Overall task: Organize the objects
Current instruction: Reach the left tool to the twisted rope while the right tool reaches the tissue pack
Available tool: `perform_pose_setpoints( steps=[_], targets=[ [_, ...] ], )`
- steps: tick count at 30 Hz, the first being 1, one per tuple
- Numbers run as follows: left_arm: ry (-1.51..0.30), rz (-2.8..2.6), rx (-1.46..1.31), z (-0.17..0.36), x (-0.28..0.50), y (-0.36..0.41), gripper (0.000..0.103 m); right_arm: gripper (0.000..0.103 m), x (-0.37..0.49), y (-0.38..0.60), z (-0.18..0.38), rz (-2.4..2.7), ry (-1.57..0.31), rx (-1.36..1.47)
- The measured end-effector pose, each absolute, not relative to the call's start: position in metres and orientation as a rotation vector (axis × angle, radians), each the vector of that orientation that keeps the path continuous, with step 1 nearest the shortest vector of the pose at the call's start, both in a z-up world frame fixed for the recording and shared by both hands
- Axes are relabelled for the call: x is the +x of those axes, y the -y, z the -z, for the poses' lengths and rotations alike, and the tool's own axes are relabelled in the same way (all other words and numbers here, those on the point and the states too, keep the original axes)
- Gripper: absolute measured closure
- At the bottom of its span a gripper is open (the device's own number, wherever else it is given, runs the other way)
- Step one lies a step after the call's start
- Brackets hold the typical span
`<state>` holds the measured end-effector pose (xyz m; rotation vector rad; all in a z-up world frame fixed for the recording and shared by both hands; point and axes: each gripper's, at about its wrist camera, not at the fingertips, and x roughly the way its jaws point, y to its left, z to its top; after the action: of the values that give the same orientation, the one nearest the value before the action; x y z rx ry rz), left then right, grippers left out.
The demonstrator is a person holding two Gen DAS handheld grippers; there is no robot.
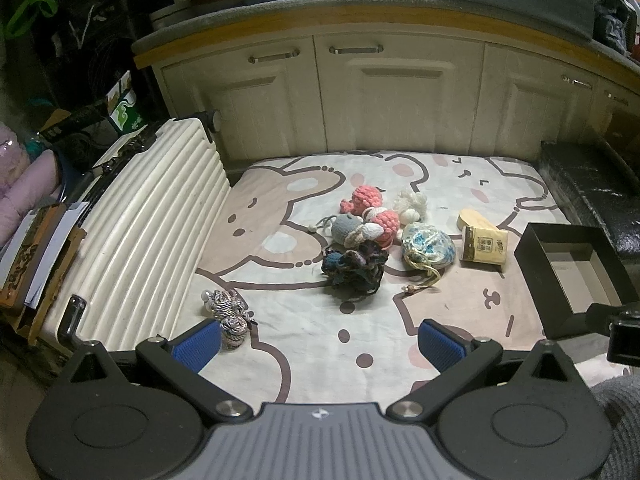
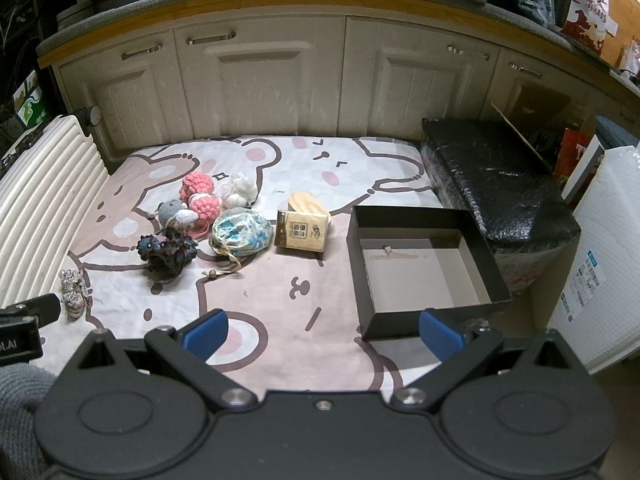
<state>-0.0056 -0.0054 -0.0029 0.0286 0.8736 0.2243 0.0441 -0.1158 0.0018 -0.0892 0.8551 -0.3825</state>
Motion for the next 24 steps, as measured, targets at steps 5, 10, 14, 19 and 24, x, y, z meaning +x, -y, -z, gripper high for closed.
perform_pose_setpoints(
  steps=[5, 10, 14, 19, 24],
  targets=[
    [-0.857, -0.236, 0.041, -0.005, -0.003, 0.002, 0.0, 0.0, 0.045, 0.116, -0.008, 0.368, -0.832, -0.086],
    [-0.817, -0.275, 0.043, -0.019, 0.004, -0.011, 0.0, 0.0, 0.059, 0.112, -0.022, 0.352, -0.789, -0.104],
    [-0.773, -0.311, 0.04, -0.033, 0.014, -0.024, 0.0, 0.0, 0.075, 0.111, -0.034, 0.322, -0.754, -0.099],
    [-0.716, -0.351, 0.041, -0.048, 0.025, -0.041, 0.0, 0.0, 0.099, 0.106, -0.047, 0.297, -0.721, -0.116],
    [-0.665, -0.382, 0.032, -0.059, 0.037, -0.058, 0.0, 0.0, 0.127, 0.102, -0.056, 0.264, -0.703, -0.118]
  ],
)
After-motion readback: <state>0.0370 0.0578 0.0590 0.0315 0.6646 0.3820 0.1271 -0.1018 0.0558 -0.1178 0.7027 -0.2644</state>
